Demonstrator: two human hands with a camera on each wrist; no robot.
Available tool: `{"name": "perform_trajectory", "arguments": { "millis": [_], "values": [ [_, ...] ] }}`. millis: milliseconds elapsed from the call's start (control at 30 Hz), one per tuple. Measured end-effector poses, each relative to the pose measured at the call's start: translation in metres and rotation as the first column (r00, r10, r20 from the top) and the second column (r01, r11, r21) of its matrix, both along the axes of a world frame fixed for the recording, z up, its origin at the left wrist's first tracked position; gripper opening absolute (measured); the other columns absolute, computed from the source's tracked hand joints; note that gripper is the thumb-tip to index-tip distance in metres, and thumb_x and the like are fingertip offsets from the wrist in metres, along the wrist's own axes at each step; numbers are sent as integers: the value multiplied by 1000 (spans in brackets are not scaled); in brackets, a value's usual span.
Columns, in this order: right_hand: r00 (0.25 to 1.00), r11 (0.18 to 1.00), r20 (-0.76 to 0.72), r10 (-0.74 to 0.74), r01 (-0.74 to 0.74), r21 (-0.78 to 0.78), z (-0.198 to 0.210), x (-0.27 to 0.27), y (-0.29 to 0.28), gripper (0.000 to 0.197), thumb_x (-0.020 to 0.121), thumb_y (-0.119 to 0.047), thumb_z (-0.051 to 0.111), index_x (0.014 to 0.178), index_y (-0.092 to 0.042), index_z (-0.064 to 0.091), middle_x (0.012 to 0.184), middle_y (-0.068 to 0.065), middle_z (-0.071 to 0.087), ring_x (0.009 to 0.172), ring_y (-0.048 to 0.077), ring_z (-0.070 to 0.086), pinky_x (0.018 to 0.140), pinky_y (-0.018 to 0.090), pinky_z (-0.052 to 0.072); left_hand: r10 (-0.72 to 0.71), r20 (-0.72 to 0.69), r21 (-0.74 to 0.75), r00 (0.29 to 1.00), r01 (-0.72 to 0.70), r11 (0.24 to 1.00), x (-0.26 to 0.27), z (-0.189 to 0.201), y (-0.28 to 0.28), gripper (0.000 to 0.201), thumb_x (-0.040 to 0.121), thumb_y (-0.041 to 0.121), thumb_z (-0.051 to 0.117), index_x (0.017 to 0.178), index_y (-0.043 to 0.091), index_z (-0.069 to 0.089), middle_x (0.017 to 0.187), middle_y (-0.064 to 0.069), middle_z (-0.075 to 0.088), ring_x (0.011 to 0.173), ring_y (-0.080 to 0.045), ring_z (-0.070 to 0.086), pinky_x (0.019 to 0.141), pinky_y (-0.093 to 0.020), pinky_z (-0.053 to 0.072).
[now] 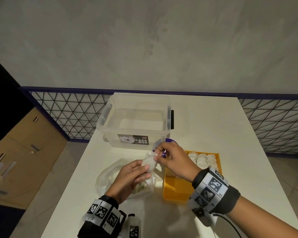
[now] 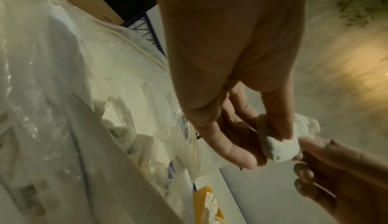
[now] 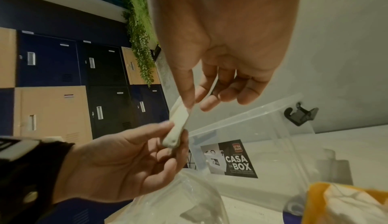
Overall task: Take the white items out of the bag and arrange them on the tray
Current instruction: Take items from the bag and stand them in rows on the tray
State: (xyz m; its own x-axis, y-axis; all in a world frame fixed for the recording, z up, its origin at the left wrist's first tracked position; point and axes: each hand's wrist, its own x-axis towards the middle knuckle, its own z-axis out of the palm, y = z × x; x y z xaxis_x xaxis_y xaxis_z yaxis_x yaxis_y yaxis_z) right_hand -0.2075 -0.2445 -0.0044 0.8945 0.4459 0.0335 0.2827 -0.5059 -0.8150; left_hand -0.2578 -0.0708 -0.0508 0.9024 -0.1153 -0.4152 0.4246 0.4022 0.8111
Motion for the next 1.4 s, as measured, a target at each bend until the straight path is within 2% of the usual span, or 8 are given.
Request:
{"name": "perform_trajectory", "arguments": {
  "millis": [267,400,500,667,967,1200,1300,1400],
  "values": [
    [996,998,-90,27,-23,51,3,0,-3,8,85,-16,63,91,-22,62,84,-2,61,87,24,54,78,36,46,-16,-3,40,1000,16,999,1,-2,-5,12,85,9,63,94,3,65,86,-12,72,77,-17,70,82,-26,56],
    [999,1000,-49,13,-13,-8,12,6,-21,10,85,-12,63,94,-14,67,77,-12,58,75,0,51,69,9,39,-21,-3,43,1000,21,999,2,0,-7,26,85,7,61,111,3,62,105,-17,72,98,-23,70,84,-26,56],
    [990,981,75,-120,129,-142,10,16,-56,11,86,-12,61,89,-21,65,78,-12,60,74,3,49,67,11,34,-6,-15,58,1000,7,998,3,-4,-2,31,85,7,62,116,4,61,111,-13,71,106,-25,67,90,-30,53],
    [995,756,77,-64,99,-648,-22,16,-106,12,87,-18,53,93,-29,54,81,-10,55,95,17,52,79,26,24,29,-43,133,999,-23,991,-2,-14,13,23,87,2,59,108,-1,65,98,-16,73,87,-20,71,75,-23,58],
    [999,449,43,-3,40,-893,-74,12,-107,21,89,-25,42,108,-22,50,109,1,61,109,23,51,97,33,27,38,-73,450,997,-1,893,-9,-16,47,14,85,0,64,97,2,70,89,-14,75,83,-20,69,71,-22,54],
    [985,385,172,17,153,-910,-59,15,-95,32,85,-25,51,116,-21,48,114,-1,58,110,23,49,93,33,34,-131,-173,798,976,217,563,-1,-30,66,27,87,8,64,112,15,64,112,-1,64,96,-13,58,73,-15,44],
    [956,599,271,113,152,-786,-43,9,-57,31,76,-24,71,103,-20,57,100,2,60,94,23,53,81,35,44,-224,-275,840,935,347,418,9,-46,66,40,87,11,64,126,9,55,124,-2,54,106,-19,54,80,-18,49],
    [967,778,95,235,-129,-615,-34,-6,-5,33,91,-33,51,121,-22,46,122,2,48,112,21,41,93,30,37,-314,-413,865,855,476,157,19,-61,56,62,87,27,64,141,15,37,144,-12,38,128,-32,42,108,-39,36]
  ]
}}
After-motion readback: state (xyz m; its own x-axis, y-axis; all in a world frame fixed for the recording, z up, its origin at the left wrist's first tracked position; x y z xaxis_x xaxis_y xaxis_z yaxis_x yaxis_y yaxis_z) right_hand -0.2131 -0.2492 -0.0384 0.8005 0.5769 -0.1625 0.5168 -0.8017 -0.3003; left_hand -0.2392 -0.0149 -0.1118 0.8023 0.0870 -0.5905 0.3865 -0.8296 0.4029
